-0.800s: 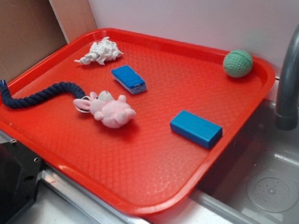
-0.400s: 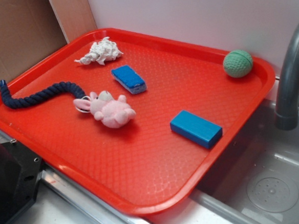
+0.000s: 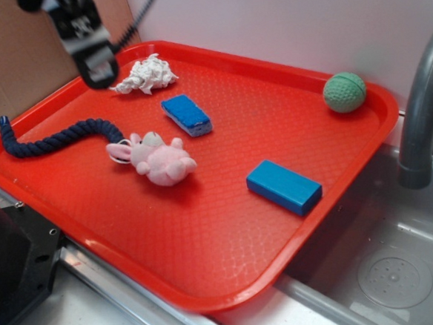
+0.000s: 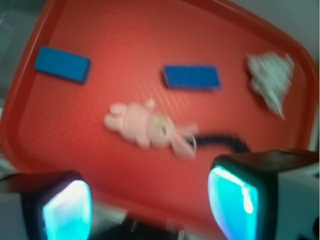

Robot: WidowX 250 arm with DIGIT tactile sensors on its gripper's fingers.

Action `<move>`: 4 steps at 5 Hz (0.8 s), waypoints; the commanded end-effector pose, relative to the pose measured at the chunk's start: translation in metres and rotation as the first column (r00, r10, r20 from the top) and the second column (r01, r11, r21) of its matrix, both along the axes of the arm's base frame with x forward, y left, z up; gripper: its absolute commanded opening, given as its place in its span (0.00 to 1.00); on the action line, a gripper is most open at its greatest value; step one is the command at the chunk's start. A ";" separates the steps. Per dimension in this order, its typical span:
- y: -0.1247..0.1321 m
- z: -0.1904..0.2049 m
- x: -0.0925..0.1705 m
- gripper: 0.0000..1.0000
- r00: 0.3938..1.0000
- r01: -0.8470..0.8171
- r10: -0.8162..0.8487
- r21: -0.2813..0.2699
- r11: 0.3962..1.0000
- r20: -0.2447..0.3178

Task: Grab the pink bunny.

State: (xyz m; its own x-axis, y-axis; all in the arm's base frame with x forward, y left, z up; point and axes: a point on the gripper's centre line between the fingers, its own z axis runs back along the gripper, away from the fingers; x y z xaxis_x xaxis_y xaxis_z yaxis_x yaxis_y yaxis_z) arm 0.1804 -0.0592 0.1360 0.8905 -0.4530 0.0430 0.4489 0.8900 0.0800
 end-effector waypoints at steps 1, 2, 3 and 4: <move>-0.011 -0.065 0.000 1.00 0.863 0.505 -0.505 -0.022 0.863 -0.002; 0.000 -0.075 -0.009 1.00 0.724 0.689 -0.690 -0.044 0.724 -0.003; -0.002 -0.090 -0.004 1.00 0.717 0.696 -0.697 -0.024 0.717 -0.016; -0.006 -0.117 0.009 1.00 0.712 0.699 -0.699 -0.023 0.714 -0.063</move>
State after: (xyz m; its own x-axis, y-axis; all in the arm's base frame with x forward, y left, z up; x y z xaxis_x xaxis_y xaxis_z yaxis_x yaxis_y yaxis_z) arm 0.1985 -0.0632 0.0169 0.3276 -0.9447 -0.0147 0.9447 0.3274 0.0175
